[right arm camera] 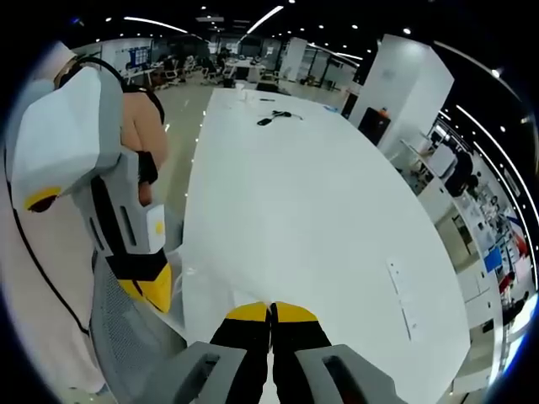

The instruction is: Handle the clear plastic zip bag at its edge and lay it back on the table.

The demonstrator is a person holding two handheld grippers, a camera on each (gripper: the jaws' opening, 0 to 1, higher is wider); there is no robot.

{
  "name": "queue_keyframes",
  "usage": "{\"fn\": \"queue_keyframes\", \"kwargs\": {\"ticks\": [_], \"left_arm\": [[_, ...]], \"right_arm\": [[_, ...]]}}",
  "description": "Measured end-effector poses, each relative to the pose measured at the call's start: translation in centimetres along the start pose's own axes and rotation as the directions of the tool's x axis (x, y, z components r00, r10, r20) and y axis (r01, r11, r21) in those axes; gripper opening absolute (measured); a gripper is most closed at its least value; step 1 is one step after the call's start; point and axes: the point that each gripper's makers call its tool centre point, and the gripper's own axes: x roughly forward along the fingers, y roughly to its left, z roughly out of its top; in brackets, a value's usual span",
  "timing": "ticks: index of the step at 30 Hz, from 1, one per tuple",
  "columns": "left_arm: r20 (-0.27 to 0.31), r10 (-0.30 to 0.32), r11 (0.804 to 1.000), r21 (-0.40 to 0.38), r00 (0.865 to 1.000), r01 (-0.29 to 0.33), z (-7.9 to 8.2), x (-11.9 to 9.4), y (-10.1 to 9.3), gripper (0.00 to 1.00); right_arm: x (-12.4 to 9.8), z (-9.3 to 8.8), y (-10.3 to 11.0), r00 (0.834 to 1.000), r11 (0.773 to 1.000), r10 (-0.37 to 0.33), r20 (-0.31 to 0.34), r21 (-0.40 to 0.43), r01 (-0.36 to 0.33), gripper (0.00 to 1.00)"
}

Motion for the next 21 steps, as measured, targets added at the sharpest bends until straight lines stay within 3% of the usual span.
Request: {"fn": "queue_keyframes", "kwargs": {"ticks": [21], "left_arm": [[0.037,0.039,0.998,-0.047,0.999,-0.037,0.1,-0.5,1.5,0.03]], "right_arm": [[0.3,-0.1,0.4,1.0,0.997,0.015,-0.005,-0.075,-0.016,0.0]]}}
